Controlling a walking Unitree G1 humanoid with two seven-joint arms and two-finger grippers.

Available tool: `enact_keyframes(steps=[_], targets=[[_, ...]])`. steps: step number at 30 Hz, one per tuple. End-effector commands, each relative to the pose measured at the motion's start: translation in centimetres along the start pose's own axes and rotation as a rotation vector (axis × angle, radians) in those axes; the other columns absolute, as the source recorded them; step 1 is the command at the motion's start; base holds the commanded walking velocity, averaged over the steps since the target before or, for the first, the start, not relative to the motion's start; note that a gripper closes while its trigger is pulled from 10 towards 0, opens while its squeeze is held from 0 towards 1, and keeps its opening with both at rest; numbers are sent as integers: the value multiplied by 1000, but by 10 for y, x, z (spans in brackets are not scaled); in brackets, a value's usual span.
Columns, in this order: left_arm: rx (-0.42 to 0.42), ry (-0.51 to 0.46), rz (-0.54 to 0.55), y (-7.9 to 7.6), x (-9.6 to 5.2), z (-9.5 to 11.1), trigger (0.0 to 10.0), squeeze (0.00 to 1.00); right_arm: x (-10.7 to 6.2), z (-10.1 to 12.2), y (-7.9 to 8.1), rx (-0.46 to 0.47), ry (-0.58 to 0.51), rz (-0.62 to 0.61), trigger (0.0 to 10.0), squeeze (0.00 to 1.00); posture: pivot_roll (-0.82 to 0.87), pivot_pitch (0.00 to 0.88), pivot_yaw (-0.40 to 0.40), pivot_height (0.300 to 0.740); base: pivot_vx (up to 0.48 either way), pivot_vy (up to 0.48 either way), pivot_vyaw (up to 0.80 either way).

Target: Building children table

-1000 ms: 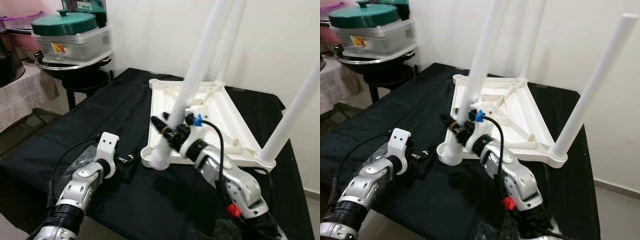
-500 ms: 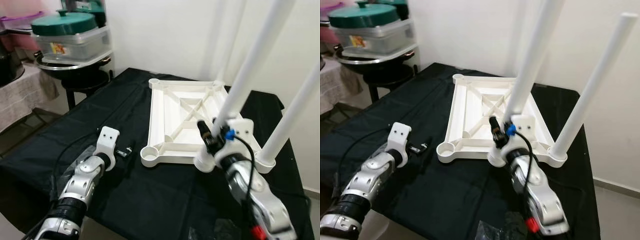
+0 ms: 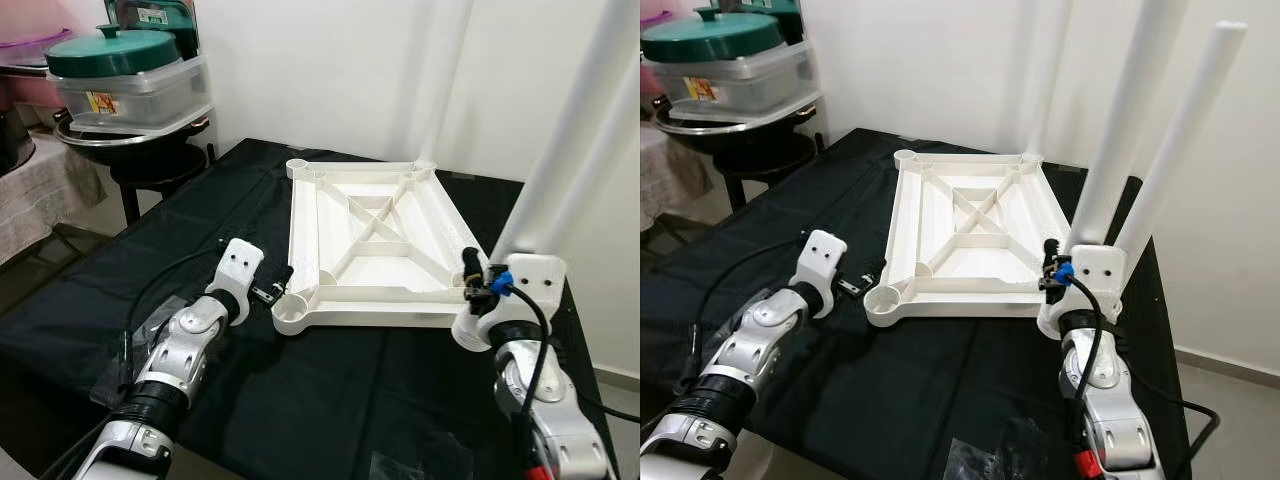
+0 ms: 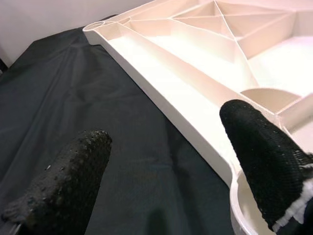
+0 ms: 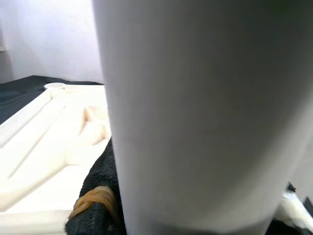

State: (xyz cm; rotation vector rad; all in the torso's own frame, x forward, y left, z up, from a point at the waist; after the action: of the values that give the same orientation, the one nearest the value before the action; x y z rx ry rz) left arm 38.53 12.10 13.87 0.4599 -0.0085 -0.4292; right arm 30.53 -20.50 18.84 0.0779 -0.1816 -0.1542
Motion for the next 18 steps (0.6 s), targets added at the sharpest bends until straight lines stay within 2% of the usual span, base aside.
enact_keyframes(steps=[1,2,4,5,6,7,9,10,16,18], targets=[[47,4,-24,-1,2,1,10000,208,0,1,5,-6,-20,13,0,0,-31,0,-3,740,0,0,0],[74,6,-46,-3,2,1,10000,165,-1,1,4,-7,-18,9,0,0,-35,0,2,740,0,0,0],[91,8,-61,-5,3,1,10000,165,-2,0,3,-9,-19,5,0,0,-35,0,4,740,0,0,0],[112,10,-93,-10,2,1,10000,114,-3,0,1,-13,-20,-4,0,0,-36,0,7,740,0,0,0],[112,10,-93,-10,2,1,10000,114,-3,0,1,-13,-20,-4,0,0,-36,0,7,740,0,0,0],[155,14,-146,-17,0,-2,10000,20,-4,0,-1,-19,-22,-19,0,0,-38,0,10,740,0,0,0],[240,11,-233,-29,-6,-6,10000,0,-5,-2,-6,-27,-21,-42,0,0,-36,0,12,740,0,0,0],[256,10,-254,-31,-8,-7,10000,0,-6,-2,-7,-28,-20,-49,0,0,-34,0,12,740,0,0,0],[239,-6,-253,-29,-7,-1,10000,0,-5,-3,-8,-26,-22,-57,0,0,-31,0,11,740,0,0,0],[226,-51,-258,-30,-5,11,10000,0,-5,-3,-7,-27,-23,-58,0,0,-30,0,12,740,0,0,0]])
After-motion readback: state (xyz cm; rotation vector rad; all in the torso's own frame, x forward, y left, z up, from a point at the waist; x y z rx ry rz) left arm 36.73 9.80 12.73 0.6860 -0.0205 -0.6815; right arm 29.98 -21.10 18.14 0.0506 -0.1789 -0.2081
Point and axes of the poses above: a point about 5 cm out from each wrist's last joint towards the gripper, its own x axis pointing out of the wrist towards the gripper, its own z axis along the axis of the wrist's last joint, y = z × x, the point moved 3 cm from there along x, pointing out of the wrist towards the gripper, and after that the axes turned 10 degrees about x, right-handed, at the moved point
